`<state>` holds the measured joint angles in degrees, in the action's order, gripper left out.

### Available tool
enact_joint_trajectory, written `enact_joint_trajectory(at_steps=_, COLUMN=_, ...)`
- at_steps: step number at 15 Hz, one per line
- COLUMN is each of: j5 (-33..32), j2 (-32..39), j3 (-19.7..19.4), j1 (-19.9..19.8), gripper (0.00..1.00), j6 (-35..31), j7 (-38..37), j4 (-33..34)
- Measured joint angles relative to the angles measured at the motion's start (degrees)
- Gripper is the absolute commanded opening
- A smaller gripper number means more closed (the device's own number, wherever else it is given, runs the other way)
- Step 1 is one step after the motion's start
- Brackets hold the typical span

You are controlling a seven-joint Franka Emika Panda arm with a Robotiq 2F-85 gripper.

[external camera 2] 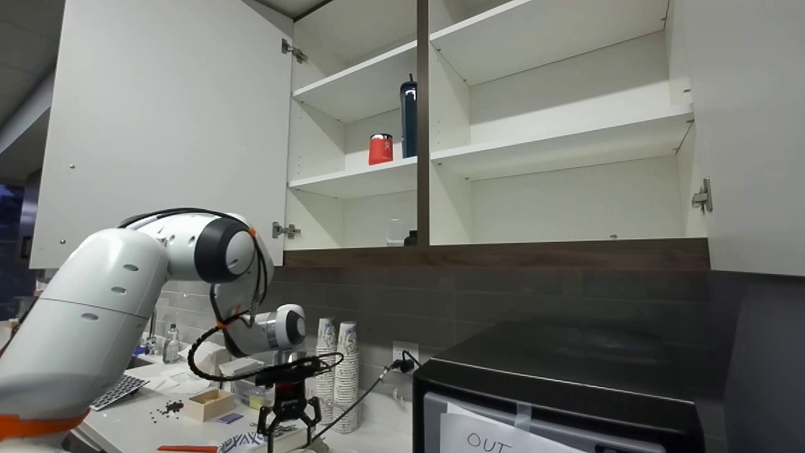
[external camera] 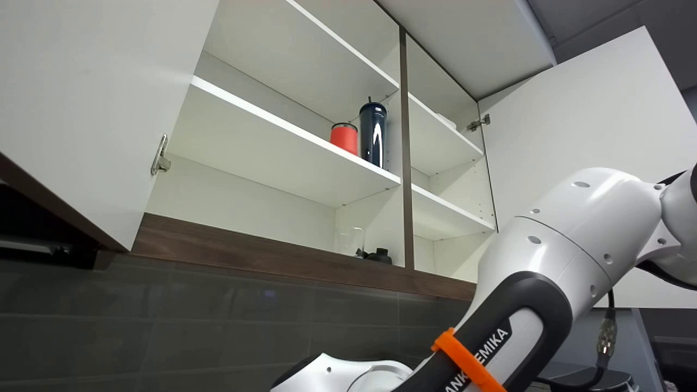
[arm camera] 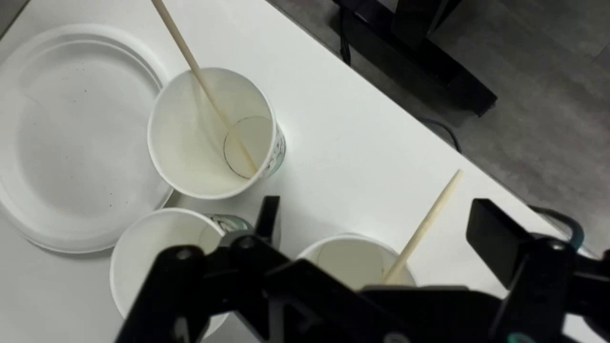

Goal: Put two straws inside the coffee cup then put the cup inside the open upper cabinet.

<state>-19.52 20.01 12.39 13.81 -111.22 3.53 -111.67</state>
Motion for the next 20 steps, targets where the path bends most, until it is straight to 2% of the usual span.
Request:
enact_joint_trajectory(at_steps=6, j5=5.4, j2=0.9, j3=-0.2, j1=-0.3, gripper=1.00, j6=-14.5, j7=-2.5, j4=-1.4)
enact_joint_trajectory(at_steps=13, j5=6.6, j2=0.9, j3=-2.3, j1=-0.5, gripper=1.00, j6=-20.3, j7=-4.6, j4=-3.1)
enact_joint_trajectory(at_steps=15, j5=6.8, j2=1.1, j3=-2.7, j1=-0.6, gripper=0.74, j6=-20.3, j7=-4.7, j4=-3.4)
enact_joint_trajectory(at_steps=17, j5=7.1, j2=1.3, j3=-2.8, j1=-0.9, gripper=0.58, j6=-20.3, j7=-4.8, j4=-3.8)
enact_joint_trajectory(at_steps=18, j5=7.4, j2=1.3, j3=-2.8, j1=-0.9, gripper=0.64, j6=-20.3, j7=-4.8, j4=-4.0)
enact_joint_trajectory(at_steps=19, j5=7.6, j2=1.4, j3=-2.8, j1=-1.0, gripper=0.87, j6=-20.3, j7=-4.8, j4=-4.1)
enact_joint_trajectory(at_steps=20, j5=7.9, j2=1.5, j3=-2.8, j1=-1.0, gripper=0.90, j6=-20.3, j7=-4.8, j4=-4.2)
